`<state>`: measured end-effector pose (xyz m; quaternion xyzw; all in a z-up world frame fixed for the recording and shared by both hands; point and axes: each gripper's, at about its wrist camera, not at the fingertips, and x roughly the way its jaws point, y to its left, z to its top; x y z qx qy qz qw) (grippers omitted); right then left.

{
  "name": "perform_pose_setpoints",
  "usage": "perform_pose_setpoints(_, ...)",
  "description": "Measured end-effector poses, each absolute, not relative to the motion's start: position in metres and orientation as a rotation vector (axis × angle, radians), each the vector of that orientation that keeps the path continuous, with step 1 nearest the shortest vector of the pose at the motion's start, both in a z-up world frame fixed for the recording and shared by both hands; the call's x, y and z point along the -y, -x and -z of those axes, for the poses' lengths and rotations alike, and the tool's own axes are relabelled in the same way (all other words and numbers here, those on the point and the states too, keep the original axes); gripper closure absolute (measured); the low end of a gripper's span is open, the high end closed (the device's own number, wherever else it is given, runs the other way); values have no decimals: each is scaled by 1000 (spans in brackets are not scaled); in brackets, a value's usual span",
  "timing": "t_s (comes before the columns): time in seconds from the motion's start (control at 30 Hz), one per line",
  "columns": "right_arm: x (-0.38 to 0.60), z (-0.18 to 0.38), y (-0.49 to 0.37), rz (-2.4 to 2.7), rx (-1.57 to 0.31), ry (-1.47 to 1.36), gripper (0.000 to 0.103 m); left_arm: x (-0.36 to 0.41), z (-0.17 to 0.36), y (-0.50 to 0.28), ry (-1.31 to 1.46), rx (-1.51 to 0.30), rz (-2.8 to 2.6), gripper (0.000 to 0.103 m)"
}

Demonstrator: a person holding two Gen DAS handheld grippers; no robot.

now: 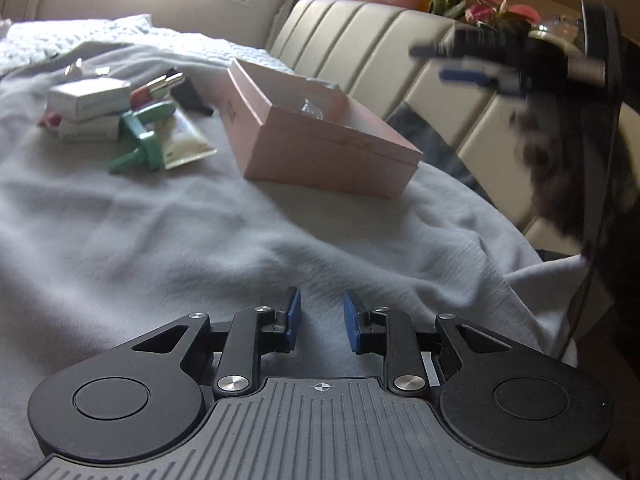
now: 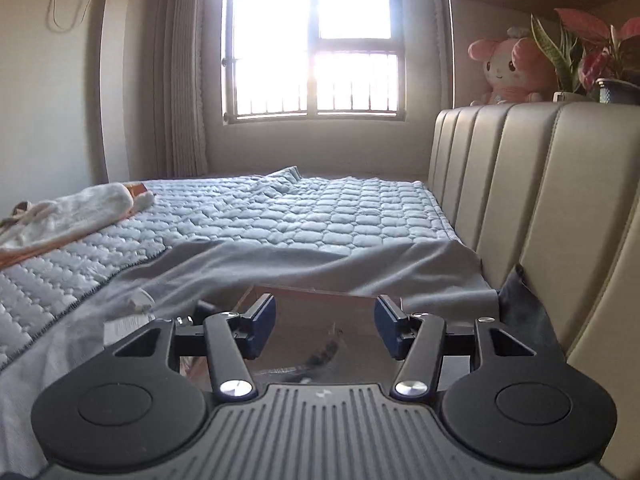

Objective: Organize rigid objects
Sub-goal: 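Drop the bag into the pink box with the left tool while the right tool drops the charger in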

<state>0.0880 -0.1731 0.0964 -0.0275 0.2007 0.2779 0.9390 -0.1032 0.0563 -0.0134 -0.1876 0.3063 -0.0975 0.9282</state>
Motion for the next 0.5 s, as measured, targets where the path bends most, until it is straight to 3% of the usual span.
perform_pose_setpoints(0.23,201,-11,-47,-560,-462,102,48,-67,3,112,409,-601,207,77)
perform_pose_setpoints(0.43,231,20,-7,-547,-503,62,48,-90,-18,98,416,-536,54,77)
perform_pose_setpoints(0.5,236,20,3,-530,-493,66,43,-101,-23,89,422,-521,-25,77)
